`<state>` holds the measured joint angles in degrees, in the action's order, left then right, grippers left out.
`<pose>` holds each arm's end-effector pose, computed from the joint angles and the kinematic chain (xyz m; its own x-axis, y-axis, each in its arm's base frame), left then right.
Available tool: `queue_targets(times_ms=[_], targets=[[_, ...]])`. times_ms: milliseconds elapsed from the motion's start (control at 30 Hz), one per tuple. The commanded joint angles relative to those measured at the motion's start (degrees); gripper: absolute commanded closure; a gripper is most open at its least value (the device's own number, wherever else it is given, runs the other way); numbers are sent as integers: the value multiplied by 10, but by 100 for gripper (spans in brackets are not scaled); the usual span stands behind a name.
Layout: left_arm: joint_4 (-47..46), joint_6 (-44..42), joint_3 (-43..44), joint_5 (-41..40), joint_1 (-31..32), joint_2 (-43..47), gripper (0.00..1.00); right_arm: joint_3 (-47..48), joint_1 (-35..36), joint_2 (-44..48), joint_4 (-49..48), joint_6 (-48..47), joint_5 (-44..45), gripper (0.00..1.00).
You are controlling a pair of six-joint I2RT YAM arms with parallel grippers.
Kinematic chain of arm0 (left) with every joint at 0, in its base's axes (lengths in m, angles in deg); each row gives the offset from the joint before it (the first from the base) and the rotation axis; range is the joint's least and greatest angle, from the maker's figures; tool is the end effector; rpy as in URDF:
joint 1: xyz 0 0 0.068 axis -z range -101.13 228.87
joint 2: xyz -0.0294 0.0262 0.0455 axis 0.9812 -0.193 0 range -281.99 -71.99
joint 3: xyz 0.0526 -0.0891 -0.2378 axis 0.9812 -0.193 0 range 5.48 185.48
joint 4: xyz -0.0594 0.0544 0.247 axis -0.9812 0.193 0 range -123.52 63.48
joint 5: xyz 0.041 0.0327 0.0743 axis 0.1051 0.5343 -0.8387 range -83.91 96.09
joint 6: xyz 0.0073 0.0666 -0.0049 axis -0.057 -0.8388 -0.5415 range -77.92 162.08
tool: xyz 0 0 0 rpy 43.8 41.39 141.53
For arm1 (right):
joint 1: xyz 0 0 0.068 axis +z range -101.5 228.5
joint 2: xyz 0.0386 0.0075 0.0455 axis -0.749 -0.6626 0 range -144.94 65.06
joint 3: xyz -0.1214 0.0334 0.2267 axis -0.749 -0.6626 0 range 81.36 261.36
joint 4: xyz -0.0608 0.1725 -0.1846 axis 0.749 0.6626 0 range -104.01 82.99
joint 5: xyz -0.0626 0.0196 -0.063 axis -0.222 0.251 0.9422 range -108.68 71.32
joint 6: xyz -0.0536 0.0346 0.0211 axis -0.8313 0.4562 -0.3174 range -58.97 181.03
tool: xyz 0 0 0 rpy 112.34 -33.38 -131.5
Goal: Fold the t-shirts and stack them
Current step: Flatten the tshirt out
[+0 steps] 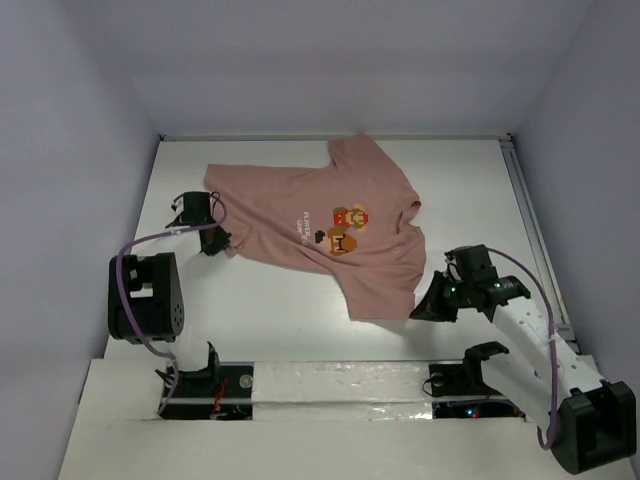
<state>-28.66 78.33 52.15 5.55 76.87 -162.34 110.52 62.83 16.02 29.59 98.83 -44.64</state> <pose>0.3232 0.0118 0.1434 -0.5797 -0.6119 -0.5381 -0.4760 0.7903 -0.3859 0.1492 0.0622 0.1667 -0.9374 0.3293 -0.1130 0.2058 0.7859 0.5832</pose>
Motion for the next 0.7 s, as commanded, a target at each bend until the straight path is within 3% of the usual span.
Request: queue_targets(times_ms=[0, 167, 233, 267, 300, 333, 367, 533, 667], targets=[[84, -61, 66, -43, -4, 69, 100, 36, 4, 9, 26, -19, -8, 100], [291, -126, 170, -150, -4, 122, 100, 67, 40, -17, 78, -67, -52, 100], [326, -142, 190, -232, -4, 133, 100, 71, 60, -27, 100, -78, -77, 100], [338, -151, 190, -257, -4, 149, 75, 70, 68, -28, 108, -84, -82, 100], [345, -158, 188, -296, -9, 156, 57, 66, 83, -27, 110, -84, -91, 100], [350, -162, 186, -302, -9, 162, 25, 56, 89, -26, 110, -85, -93, 100], [354, -161, 183, -301, -21, 178, 17, 50, 94, -22, 110, -85, -93, 100], [312, -132, 141, -193, -51, 198, 16, 48, 106, -19, 112, -84, -93, 100], [277, -72, 93, -124, -51, 200, 25, 51, 112, -19, 116, -86, -93, 100]])
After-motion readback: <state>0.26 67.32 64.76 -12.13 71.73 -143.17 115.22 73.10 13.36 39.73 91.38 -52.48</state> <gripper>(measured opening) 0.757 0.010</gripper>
